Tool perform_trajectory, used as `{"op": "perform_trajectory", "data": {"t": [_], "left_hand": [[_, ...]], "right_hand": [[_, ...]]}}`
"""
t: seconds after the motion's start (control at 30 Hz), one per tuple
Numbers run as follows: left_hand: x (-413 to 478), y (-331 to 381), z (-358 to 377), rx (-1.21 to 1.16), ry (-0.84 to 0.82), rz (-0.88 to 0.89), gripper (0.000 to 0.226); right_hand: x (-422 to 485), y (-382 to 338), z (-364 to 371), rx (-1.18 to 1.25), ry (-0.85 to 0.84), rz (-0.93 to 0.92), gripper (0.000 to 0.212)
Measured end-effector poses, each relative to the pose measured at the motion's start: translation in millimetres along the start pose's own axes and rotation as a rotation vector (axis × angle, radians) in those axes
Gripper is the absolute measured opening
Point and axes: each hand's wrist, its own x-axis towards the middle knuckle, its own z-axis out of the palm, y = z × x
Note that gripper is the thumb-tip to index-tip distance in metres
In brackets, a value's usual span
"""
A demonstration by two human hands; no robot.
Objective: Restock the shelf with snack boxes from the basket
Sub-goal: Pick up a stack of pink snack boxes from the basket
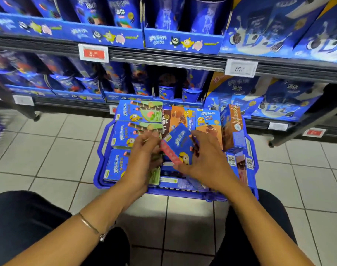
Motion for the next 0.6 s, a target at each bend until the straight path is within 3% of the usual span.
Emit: {"op": "perform_trajectory", "data": {"t": [0.07,0.13,0.2,0.3,0.33,0.5,0.6], "left_hand": [[-10,-6,5,-0.112,-0.207,-0.116,0.049],[-16,-8,10,-0.229,-0.331,-0.157,0.063],[-16,-6,12,-0.323,-0.342,-0.137,0.063],[-9,-1,6,-0.320,-0.243,-0.092,0.050],[-7,0,3,-0.308,-0.221,-0.094,0.045],[-1,3,-6,-0.313,-0.147,-0.109,0.017],[1,5,-10,-0.251,-0.115,-0.101,0.013]], "right_hand": [[8,-20,1,0.161,0.076,0.069,0.090],[13,-38,5,0.154,0.097,0.063,0.083],[16,-48,3,0.265,0.070,0.079,0.060],[20,-43,-12,0.639,0.046,0.200,0.015],[20,-37,-15,0.653,0.071,0.235,0.014],[16,6,-6,0.495,0.109,0.283,0.011],[12,24,5,0.257,-0.053,0.274,0.017]]}}
